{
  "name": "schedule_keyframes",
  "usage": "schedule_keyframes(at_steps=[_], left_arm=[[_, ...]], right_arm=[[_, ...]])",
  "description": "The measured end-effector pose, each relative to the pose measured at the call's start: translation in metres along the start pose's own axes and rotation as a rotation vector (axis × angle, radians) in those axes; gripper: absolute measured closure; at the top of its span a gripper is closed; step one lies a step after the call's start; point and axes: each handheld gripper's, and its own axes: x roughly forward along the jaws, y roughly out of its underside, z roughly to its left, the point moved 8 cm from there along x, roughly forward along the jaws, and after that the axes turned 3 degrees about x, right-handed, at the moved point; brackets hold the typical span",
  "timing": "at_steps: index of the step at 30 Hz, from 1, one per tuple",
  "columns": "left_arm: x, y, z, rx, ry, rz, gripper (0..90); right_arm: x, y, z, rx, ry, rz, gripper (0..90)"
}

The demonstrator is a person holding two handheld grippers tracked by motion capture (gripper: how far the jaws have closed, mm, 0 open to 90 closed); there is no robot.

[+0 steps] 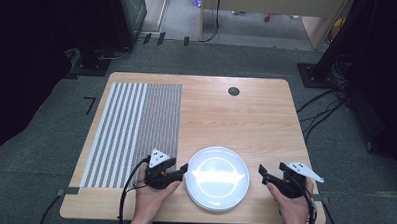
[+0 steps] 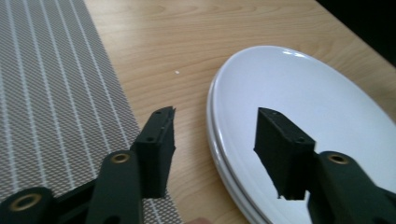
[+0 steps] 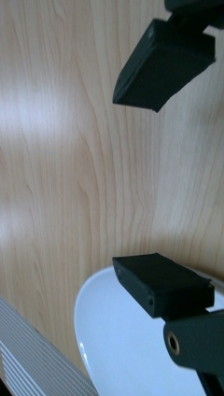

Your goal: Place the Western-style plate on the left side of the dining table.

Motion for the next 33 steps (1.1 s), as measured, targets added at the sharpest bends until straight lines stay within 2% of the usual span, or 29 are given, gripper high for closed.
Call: schedule_keyframes(at_steps=[2, 3, 4, 5, 6, 7, 8, 9, 10, 11, 12, 13, 14, 15, 16, 17, 18, 19, 20, 25, 28, 30, 32, 33], left_arm=[[-0.001, 0.001, 0.000, -0.023, 0.018, -0.005, 54.3], [-0.001, 0.001, 0.000, -0.034, 0.029, -0.013, 59.9], [-0.001, 0.001, 0.000, -0.034, 0.029, -0.013, 61.2], [0.000, 0.002, -0.002, -0.047, 0.052, -0.006, 62.6], [0.000, 0.002, -0.002, -0.047, 0.052, -0.006, 62.9], [-0.001, 0.001, -0.004, -0.055, 0.064, -0.011, 63.6], [0.000, 0.001, -0.007, -0.053, 0.071, -0.009, 64.7], [0.000, 0.001, -0.009, -0.053, 0.076, -0.006, 65.9], [0.000, 0.001, -0.010, -0.048, 0.072, -0.004, 67.1], [0.000, 0.001, -0.010, -0.048, 0.072, -0.004, 68.6], [0.001, 0.002, -0.011, -0.037, 0.061, -0.003, 70.9], [0.001, 0.002, -0.011, -0.037, 0.061, -0.003, 71.9], [0.002, 0.003, -0.011, -0.042, 0.061, 0.005, 71.9], [0.003, 0.004, -0.009, -0.055, 0.059, 0.008, 72.7], [0.003, 0.004, -0.009, -0.055, 0.059, 0.008, 72.7], [0.003, 0.005, -0.006, -0.093, 0.072, 0.002, 73.5], [0.003, 0.005, -0.006, -0.093, 0.072, 0.002, 74.1], [0.005, 0.008, -0.005, -0.115, 0.092, 0.022, 74.6], [0.006, 0.010, -0.006, -0.119, 0.099, 0.032, 75.0], [0.011, 0.015, -0.008, -0.111, 0.088, 0.060, 76.0], [0.010, 0.013, -0.006, -0.120, 0.083, 0.051, 73.8], [0.006, 0.010, 0.001, -0.135, 0.067, 0.032, 73.1], [0.005, 0.009, 0.003, -0.142, 0.069, 0.031, 72.5], [0.004, 0.009, 0.004, -0.131, 0.062, 0.030, 70.7]], right_arm=[[0.003, 0.003, 0.008, -0.009, -0.010, 0.008, 22.2], [0.005, 0.005, 0.014, -0.025, -0.020, 0.013, 27.4], [0.005, 0.005, 0.016, -0.028, -0.027, 0.010, 31.3], [0.006, 0.006, 0.018, -0.023, -0.038, 0.010, 38.4], [0.006, 0.006, 0.018, -0.023, -0.038, 0.010, 38.4], [0.007, 0.006, 0.019, -0.019, -0.056, 0.010, 45.1], [0.005, 0.008, 0.024, 0.017, -0.121, 0.021, 53.9], [0.004, 0.008, 0.025, 0.038, -0.135, 0.020, 55.7], [0.003, 0.006, 0.026, 0.059, -0.144, 0.013, 57.0], [0.003, 0.006, 0.026, 0.059, -0.144, 0.013, 57.0], [0.000, 0.002, 0.029, 0.087, -0.172, -0.003, 59.6], [0.000, 0.002, 0.029, 0.087, -0.172, -0.003, 59.6], [-0.001, 0.001, 0.029, 0.091, -0.175, 0.000, 60.3], [-0.003, 0.002, 0.029, 0.126, -0.181, 0.025, 64.8], [-0.003, 0.002, 0.029, 0.126, -0.181, 0.025, 64.8], [-0.004, 0.004, 0.029, 0.149, -0.196, 0.028, 72.6], [-0.004, 0.005, 0.029, 0.163, -0.204, 0.036, 74.9], [-0.004, 0.006, 0.029, 0.172, -0.218, 0.038, 76.4], [-0.003, 0.008, 0.030, 0.175, -0.233, 0.040, 77.6], [-0.003, 0.009, 0.033, 0.195, -0.261, 0.036, 78.1], [-0.004, 0.009, 0.032, 0.193, -0.252, 0.029, 77.8], [-0.003, 0.009, 0.032, 0.219, -0.260, 0.019, 77.8], [-0.003, 0.010, 0.032, 0.220, -0.264, 0.023, 77.8], [-0.001, 0.012, 0.032, 0.213, -0.260, 0.031, 77.6]])
